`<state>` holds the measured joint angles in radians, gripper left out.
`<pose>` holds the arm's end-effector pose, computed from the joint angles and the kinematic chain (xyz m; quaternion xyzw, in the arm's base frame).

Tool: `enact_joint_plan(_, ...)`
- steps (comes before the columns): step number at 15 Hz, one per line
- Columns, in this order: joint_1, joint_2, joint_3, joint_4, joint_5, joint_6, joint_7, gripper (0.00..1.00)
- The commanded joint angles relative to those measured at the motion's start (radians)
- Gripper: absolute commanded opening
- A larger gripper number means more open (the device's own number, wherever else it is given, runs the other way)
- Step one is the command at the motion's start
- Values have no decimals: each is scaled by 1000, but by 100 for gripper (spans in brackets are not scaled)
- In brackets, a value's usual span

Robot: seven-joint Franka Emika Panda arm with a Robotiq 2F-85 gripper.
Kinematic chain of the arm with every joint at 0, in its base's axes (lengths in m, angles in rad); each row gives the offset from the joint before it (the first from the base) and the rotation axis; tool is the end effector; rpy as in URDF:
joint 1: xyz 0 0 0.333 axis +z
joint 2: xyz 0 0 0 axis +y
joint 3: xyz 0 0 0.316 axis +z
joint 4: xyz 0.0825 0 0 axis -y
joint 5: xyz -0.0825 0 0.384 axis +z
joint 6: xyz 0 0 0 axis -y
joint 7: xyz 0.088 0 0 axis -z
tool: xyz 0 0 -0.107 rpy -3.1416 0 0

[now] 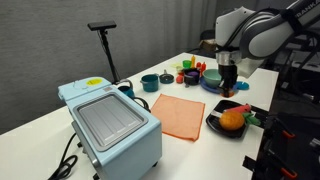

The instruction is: Put the orange toy into the tray.

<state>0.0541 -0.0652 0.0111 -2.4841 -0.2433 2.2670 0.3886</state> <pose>0.4484 0.0230 0.3017 0.9904 -0.0758 -0.0538 0.1020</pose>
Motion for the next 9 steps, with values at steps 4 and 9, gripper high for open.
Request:
enact_joint_plan(4, -78, 8, -29, -124, -7, 181, 61, 6)
enact_joint_plan(9, -98, 56, -37, -130, -45, 316, 75, 48)
